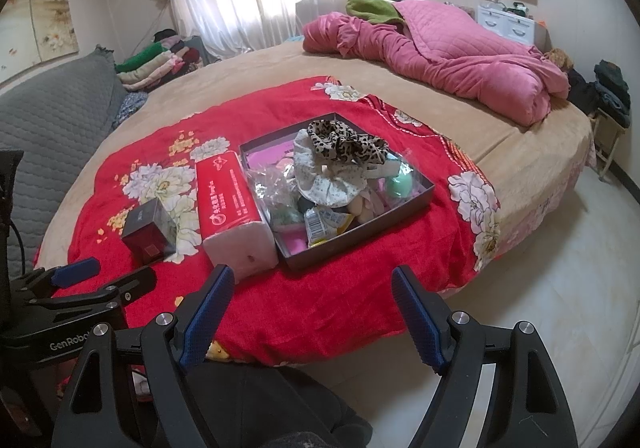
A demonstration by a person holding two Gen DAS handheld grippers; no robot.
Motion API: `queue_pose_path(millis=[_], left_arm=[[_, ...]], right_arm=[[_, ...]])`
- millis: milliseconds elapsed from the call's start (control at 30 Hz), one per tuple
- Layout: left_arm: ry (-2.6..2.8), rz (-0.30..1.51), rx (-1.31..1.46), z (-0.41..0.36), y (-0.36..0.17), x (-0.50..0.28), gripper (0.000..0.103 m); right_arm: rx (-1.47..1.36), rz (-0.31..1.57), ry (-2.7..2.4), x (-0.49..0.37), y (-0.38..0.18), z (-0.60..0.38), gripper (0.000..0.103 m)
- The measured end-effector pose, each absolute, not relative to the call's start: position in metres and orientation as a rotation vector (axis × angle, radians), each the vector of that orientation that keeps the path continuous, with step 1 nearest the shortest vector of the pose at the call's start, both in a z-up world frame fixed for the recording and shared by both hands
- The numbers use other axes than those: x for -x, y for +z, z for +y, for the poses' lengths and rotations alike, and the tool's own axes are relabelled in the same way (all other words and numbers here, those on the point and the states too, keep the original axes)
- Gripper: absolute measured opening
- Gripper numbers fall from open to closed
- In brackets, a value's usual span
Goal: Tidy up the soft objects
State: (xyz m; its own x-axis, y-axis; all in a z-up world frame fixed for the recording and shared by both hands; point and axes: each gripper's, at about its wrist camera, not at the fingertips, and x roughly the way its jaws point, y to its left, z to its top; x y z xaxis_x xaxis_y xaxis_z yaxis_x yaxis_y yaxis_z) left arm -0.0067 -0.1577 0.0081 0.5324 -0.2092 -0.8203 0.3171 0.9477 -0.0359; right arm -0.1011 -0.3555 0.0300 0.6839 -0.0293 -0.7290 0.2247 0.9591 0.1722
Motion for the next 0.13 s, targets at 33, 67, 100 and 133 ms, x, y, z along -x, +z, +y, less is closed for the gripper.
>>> queue_pose_path(millis=[33,67,100,133], left_arm=[[-0.316,0.961,-0.124,-0.1579,0.0074,0.0064,0.088],[-0.316,0.962,-0.125,-0.1581,0.0068,0.0066,0.088],[-0.315,0.963,-0.123,-0.1578,0.0062,0.0064,0.088],[-0.316,0.964,-0.112,-0.1563,0.0059,0.0056,0.088]], right_arm=[[-0.259,0.808,-0.144,0.1006,0.0305,-0.356,0.082],[-0.26,0.807,-0.143,0.1001,0.031,-0.3564,0.082],[-0.258,0.808,-0.145,0.099,0.0313,-0.3566,0.082],[-0.256,0.808,-0.144,0.0982,0.0312,-0.3563,0.082]])
